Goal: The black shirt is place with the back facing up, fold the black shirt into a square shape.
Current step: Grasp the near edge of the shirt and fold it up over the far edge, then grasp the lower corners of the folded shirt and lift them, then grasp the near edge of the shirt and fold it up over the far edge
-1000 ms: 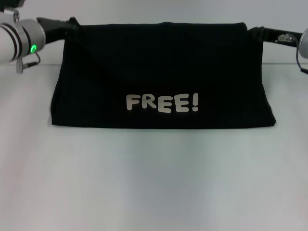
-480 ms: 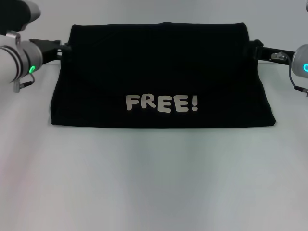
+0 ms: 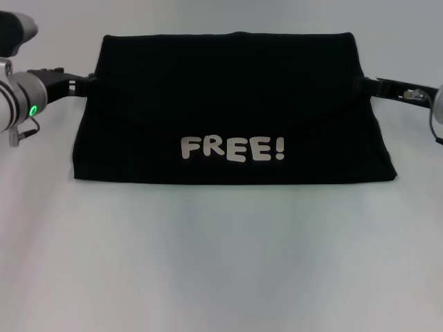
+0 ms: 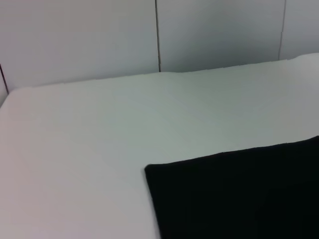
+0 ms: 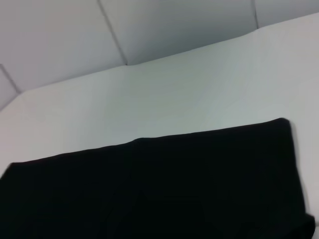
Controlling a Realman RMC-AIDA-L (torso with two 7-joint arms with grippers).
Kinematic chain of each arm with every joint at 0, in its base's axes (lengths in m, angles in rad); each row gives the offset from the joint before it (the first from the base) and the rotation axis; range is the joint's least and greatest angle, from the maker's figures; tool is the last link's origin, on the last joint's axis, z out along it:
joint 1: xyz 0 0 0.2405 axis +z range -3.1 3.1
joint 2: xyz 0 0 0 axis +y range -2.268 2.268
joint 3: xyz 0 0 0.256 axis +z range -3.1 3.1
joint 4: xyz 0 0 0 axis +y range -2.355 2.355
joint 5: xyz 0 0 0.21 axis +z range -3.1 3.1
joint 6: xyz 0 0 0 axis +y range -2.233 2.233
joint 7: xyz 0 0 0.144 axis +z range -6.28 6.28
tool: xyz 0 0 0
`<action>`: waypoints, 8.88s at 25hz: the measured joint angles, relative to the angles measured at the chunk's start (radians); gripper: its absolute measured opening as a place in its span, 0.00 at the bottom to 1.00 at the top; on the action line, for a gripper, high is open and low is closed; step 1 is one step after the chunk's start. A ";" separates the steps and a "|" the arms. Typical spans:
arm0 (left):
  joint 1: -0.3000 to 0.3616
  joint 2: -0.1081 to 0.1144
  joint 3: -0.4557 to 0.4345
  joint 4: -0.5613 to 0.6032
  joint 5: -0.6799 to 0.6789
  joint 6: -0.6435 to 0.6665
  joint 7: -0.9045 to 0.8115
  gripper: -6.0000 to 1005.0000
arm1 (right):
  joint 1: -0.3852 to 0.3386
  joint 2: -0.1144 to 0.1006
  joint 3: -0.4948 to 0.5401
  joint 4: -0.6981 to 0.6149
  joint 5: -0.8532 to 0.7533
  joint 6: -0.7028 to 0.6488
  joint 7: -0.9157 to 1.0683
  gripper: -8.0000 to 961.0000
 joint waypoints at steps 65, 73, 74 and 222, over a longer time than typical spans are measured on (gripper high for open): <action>0.252 -0.044 0.138 0.271 0.240 0.522 -0.450 0.49 | -0.182 -0.118 0.000 -0.038 0.083 -0.485 0.113 0.65; 0.241 -0.038 0.138 0.271 0.255 0.522 -0.446 0.20 | -0.186 -0.122 -0.013 -0.040 0.079 -0.484 0.115 0.65; 0.238 -0.037 0.137 0.271 0.261 0.522 -0.446 0.16 | -0.187 -0.124 -0.021 -0.041 0.079 -0.483 0.118 0.65; 0.081 0.064 -0.057 0.287 0.290 0.842 -0.328 0.02 | -0.227 -0.097 0.125 -0.198 -0.114 -0.664 -0.156 0.01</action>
